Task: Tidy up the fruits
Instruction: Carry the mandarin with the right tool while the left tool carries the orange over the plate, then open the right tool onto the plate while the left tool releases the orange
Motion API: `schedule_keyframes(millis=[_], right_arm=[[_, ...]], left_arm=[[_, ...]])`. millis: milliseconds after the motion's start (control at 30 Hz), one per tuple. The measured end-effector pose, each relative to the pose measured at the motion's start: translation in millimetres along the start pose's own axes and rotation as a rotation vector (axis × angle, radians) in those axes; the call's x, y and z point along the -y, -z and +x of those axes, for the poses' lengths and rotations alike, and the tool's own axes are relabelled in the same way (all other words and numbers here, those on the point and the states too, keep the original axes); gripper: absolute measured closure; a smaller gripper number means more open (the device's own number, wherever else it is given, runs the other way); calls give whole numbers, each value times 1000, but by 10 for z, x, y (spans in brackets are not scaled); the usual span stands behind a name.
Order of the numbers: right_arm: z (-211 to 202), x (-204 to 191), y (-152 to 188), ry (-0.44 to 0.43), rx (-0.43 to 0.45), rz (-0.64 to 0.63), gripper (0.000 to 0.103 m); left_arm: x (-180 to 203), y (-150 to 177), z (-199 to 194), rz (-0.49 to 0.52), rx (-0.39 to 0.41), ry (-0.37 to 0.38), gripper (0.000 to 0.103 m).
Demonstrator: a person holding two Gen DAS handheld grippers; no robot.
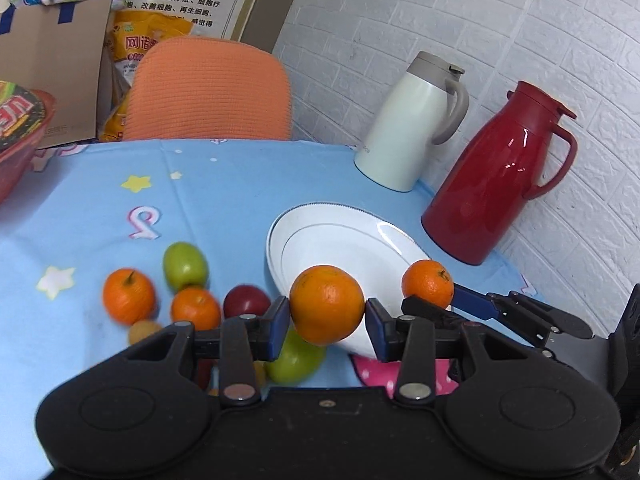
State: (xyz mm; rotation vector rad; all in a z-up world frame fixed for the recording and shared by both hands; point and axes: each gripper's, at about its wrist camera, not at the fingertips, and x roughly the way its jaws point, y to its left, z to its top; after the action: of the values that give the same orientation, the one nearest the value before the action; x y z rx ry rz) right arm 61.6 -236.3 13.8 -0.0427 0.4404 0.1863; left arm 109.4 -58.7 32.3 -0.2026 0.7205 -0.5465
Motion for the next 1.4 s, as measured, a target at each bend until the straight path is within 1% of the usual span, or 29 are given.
schedule_keyframes(millis=[100, 233, 333, 400, 533, 733, 867, 933, 967, 1000, 1067, 1133, 1200, 1267, 1400], right_arm=[[231, 134, -44, -7, -12, 3, 33], [498, 233, -85, -8, -43, -16, 33], [666, 294, -127, -19, -74, -19, 33], [735, 307, -152, -13, -91, -33, 33], [860, 331, -207, -11, -119, -72, 33], [1006, 351, -236, -9, -167, -125, 33], [1027, 376, -218, -18, -167, -124, 32], [1005, 376, -224, -16, -151, -128, 25], [986, 371, -227, -9, -142, -138, 16], [961, 361, -228, 2, -137, -149, 0], [891, 340, -228, 28, -118, -176, 0], [785, 317, -216, 48, -98, -190, 0], [664, 304, -202, 46, -89, -170, 0], [532, 282, -175, 30, -80, -130, 0], [278, 184, -70, 1, -54, -67, 0]], left_arm=[[-2, -147, 205, -14, -18, 7, 13], [25, -296, 484, 2, -36, -26, 13], [-1, -372, 701, -14, -67, -6, 13], [-24, -390, 819, -18, -76, -5, 13], [-55, -391, 972, -28, -86, 0, 13], [-84, -368, 1088, -30, -98, 6, 13], [-102, -352, 1137, -25, -101, -8, 12], [-121, -344, 1131, -31, -91, -3, 12], [-116, -349, 1111, -30, -80, -10, 8], [-105, -356, 1073, -26, -69, -14, 0], [-74, -380, 960, -20, -30, -18, 0], [-19, -396, 799, -6, 31, -38, 0], [36, -386, 639, 12, 81, -62, 0], [78, -344, 504, 19, 102, -89, 0], [122, -182, 264, 15, 99, -127, 0]])
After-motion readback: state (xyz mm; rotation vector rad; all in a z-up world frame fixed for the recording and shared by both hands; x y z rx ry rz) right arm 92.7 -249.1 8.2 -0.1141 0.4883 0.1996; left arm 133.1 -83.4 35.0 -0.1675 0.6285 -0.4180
